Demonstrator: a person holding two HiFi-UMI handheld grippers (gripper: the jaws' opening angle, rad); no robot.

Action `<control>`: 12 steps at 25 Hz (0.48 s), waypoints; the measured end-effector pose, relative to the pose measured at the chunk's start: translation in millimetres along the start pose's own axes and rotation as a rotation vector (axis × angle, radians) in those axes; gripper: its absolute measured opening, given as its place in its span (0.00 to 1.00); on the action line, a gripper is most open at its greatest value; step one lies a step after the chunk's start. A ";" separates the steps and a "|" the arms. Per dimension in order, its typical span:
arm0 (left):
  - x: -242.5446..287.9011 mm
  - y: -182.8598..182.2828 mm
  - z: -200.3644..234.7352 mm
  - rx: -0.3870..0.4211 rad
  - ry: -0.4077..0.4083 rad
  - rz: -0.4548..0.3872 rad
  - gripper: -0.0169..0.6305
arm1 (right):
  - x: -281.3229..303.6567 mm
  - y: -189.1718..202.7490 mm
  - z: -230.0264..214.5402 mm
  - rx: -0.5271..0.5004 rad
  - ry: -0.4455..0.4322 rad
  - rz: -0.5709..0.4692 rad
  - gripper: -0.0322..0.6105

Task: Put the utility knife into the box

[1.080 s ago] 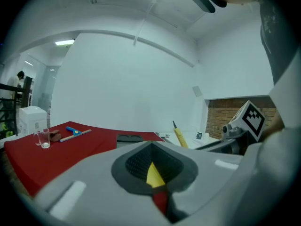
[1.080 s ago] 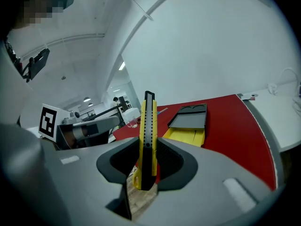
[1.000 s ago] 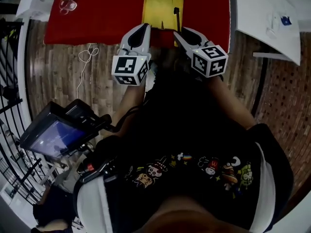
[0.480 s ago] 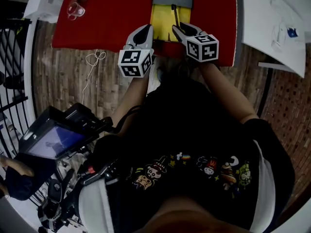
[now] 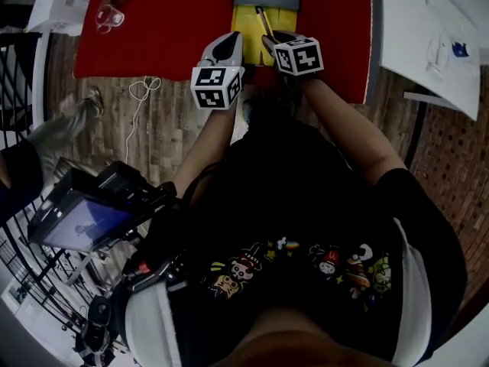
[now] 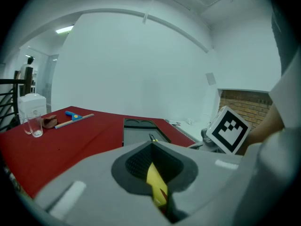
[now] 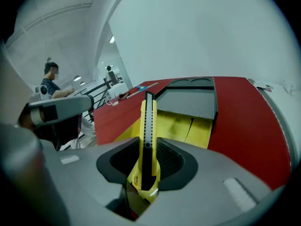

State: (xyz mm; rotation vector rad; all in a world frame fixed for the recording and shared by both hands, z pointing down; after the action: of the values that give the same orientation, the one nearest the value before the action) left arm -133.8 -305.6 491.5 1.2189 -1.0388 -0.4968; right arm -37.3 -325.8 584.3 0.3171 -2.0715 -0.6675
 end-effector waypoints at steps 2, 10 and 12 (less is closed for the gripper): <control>0.9 1.2 -0.2 -0.001 0.000 0.004 0.03 | 5.5 1.8 -2.4 0.007 0.010 0.029 0.27; 4.5 18.0 4.9 -0.013 -0.024 0.049 0.03 | 23.9 5.9 1.4 -0.065 0.035 0.131 0.27; 5.3 23.9 5.6 -0.022 -0.030 0.064 0.03 | 27.8 8.7 1.3 -0.081 0.049 0.161 0.27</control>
State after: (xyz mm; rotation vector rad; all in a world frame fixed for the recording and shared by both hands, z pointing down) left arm -140.8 -305.1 515.6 1.1581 -1.0912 -0.4772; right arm -53.6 -331.1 607.9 0.1182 -1.9926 -0.6379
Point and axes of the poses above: the fingertips, and each gripper's own axes: x forward along the fingers, z to its left, y out of its underside, the point moved 2 cm from there along -x, backward along the fingers, and after that the axes turned 13 degrees about x, right-handed, at the moved point
